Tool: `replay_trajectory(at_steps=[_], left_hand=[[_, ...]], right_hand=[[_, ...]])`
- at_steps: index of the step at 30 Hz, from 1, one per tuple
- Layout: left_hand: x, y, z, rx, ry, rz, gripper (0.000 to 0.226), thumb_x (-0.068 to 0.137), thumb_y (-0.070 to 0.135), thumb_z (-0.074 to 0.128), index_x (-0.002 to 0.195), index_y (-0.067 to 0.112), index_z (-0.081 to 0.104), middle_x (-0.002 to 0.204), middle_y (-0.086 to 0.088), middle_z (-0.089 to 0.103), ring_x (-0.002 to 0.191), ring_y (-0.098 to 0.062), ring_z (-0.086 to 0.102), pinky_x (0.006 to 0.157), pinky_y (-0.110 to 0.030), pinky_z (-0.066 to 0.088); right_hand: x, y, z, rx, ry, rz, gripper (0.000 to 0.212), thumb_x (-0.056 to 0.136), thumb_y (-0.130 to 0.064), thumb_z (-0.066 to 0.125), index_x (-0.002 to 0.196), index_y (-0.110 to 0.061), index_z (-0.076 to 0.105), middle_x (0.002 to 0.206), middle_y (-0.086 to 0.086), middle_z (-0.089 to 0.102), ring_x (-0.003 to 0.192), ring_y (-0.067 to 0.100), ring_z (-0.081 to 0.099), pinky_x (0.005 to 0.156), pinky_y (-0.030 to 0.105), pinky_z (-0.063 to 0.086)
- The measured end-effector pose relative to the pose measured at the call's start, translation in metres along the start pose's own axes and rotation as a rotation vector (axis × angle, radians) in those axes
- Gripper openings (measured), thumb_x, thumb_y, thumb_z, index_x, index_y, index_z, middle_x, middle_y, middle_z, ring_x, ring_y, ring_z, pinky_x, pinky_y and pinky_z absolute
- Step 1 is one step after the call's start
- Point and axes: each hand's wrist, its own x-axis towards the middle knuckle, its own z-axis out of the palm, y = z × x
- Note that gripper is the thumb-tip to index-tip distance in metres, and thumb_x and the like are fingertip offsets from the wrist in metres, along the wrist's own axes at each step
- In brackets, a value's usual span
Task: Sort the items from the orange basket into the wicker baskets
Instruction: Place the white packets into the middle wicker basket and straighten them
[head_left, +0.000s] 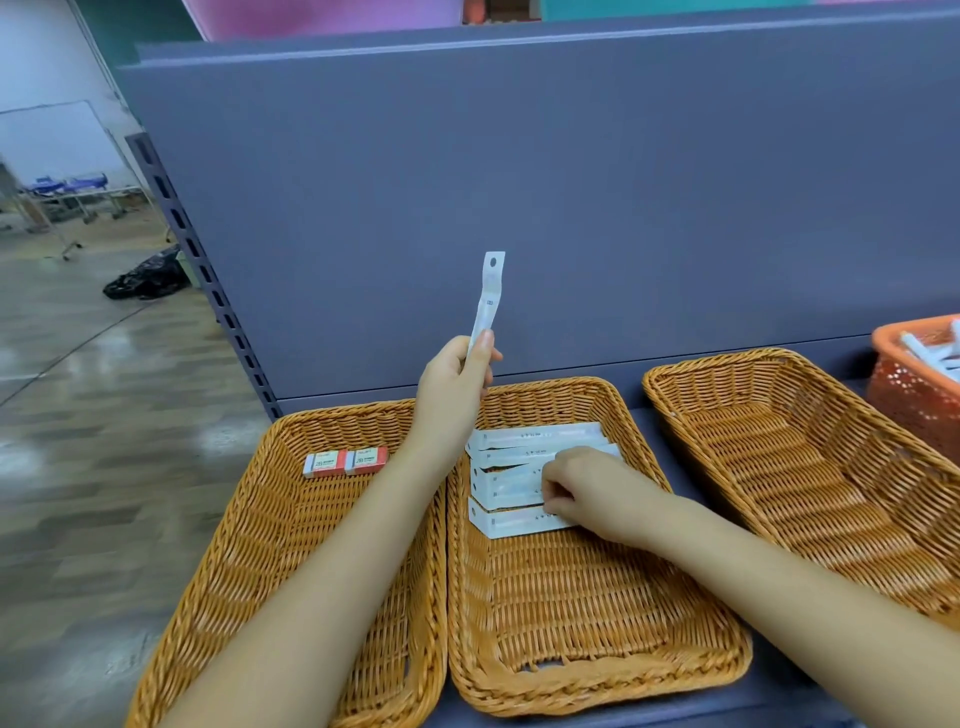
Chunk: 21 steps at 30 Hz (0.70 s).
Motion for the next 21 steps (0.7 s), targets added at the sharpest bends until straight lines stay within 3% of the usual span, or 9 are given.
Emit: replay_trajectory(at_steps=[5, 8, 12, 16, 21], left_hand=[[-0.002, 0.002, 0.001, 0.010, -0.023, -0.011, 0.029, 0.099, 0.038, 0.040, 0.083, 0.021, 0.056, 0.069, 0.003, 0.048, 0.066, -0.008, 0.046, 0.063, -0.023, 0.042], [-0.002, 0.005, 0.002, 0.003, -0.038, -0.003, 0.029, 0.099, 0.038, 0.042, 0.080, 0.020, 0.054, 0.067, 0.004, 0.047, 0.063, -0.007, 0.044, 0.061, -0.023, 0.040], [-0.004, 0.007, 0.004, -0.047, -0.057, -0.015, 0.031, 0.099, 0.037, 0.044, 0.077, 0.016, 0.049, 0.065, 0.004, 0.044, 0.059, -0.008, 0.043, 0.059, -0.024, 0.039], [-0.004, 0.009, 0.001, -0.082, -0.036, -0.010, 0.031, 0.099, 0.037, 0.042, 0.075, 0.017, 0.047, 0.066, 0.006, 0.044, 0.061, -0.009, 0.043, 0.057, -0.022, 0.038], [-0.006, 0.007, 0.000, -0.144, -0.059, -0.033, 0.027, 0.099, 0.033, 0.044, 0.080, 0.016, 0.051, 0.074, 0.001, 0.053, 0.070, -0.014, 0.053, 0.064, -0.030, 0.046]], right_hand=[[0.008, -0.004, -0.016, 0.072, 0.078, 0.002, 0.012, 0.090, -0.019, 0.054, 0.094, -0.013, 0.064, 0.091, -0.007, 0.047, 0.083, 0.008, 0.046, 0.073, 0.018, 0.037], [0.017, -0.017, -0.033, 0.312, 0.170, 0.008, 0.013, 0.091, -0.019, 0.056, 0.093, -0.011, 0.067, 0.087, -0.007, 0.056, 0.076, 0.003, 0.050, 0.070, 0.015, 0.041], [0.030, -0.041, -0.040, 0.776, 0.199, 0.071, 0.020, 0.090, -0.022, 0.058, 0.104, -0.009, 0.063, 0.097, 0.003, 0.066, 0.091, 0.018, 0.064, 0.081, 0.034, 0.056], [0.038, -0.049, -0.039, 1.060, 0.142, 0.082, 0.025, 0.090, -0.014, 0.055, 0.113, -0.008, 0.061, 0.108, 0.005, 0.068, 0.102, 0.015, 0.064, 0.087, 0.030, 0.054], [0.041, -0.050, -0.037, 1.114, 0.342, 0.145, 0.020, 0.093, -0.021, 0.054, 0.105, -0.009, 0.064, 0.103, 0.009, 0.069, 0.099, 0.019, 0.066, 0.092, 0.037, 0.053]])
